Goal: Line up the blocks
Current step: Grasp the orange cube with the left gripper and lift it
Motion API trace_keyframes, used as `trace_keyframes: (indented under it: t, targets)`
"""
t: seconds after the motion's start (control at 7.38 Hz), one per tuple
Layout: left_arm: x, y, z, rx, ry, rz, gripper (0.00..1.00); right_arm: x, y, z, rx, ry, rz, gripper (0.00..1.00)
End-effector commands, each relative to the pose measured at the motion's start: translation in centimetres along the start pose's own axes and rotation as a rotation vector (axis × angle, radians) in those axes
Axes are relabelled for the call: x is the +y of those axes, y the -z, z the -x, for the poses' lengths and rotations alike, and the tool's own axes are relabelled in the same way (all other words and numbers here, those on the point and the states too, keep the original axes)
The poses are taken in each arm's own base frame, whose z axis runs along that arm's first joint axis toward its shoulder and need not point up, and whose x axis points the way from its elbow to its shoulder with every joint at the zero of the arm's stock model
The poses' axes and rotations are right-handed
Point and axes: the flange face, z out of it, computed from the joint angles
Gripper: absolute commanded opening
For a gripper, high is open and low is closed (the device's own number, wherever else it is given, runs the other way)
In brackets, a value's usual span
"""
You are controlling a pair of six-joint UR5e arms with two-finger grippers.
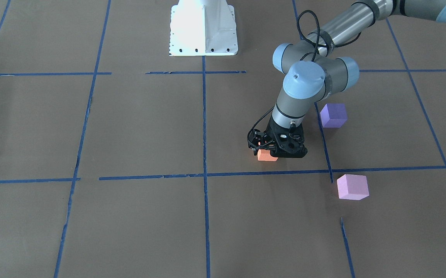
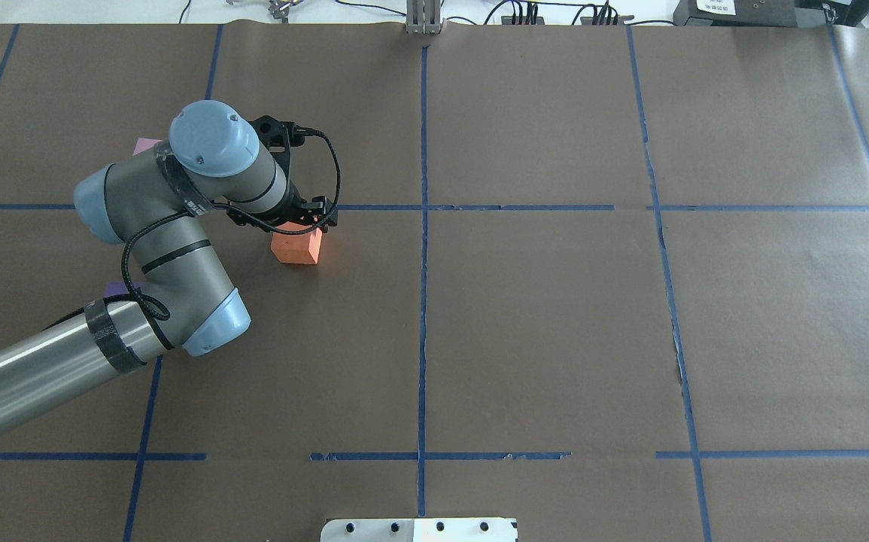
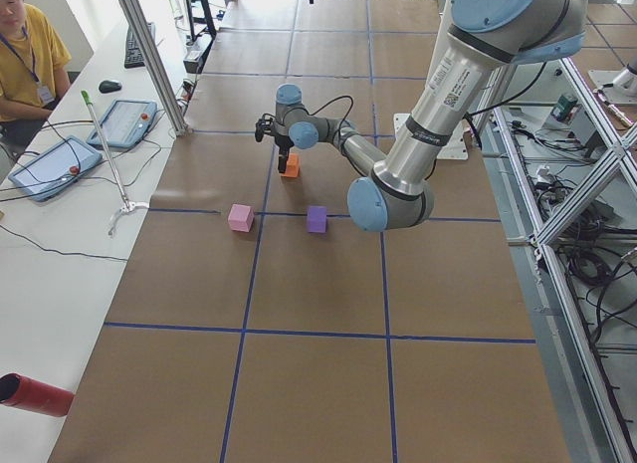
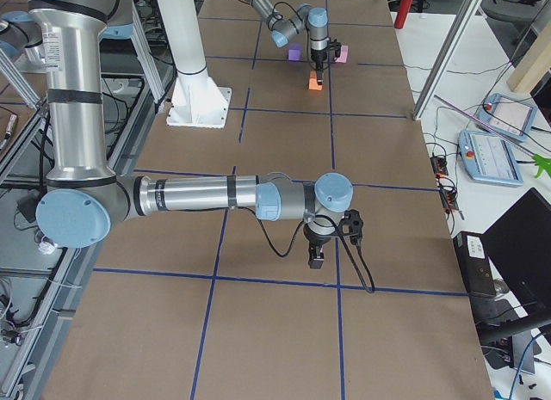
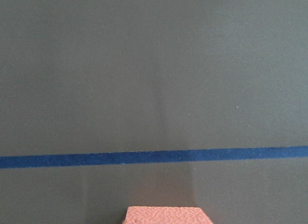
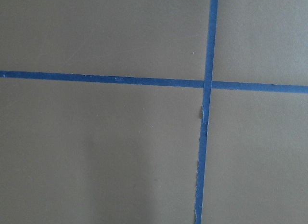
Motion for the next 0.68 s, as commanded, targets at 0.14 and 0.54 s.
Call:
trace_keyframes:
  t: [0.14, 0.54]
  targets:
    - [0.2, 0.0, 0.3, -0.002, -0.005, 0.014, 0.16, 0.0, 0.0, 0.0, 0.000, 0.000, 0.000, 1.00]
    - [-3.1, 5.3, 15.1, 0.002, -0.023, 0.035, 0.17, 0.0, 0.0, 0.0, 0.000, 0.000, 0.000, 1.00]
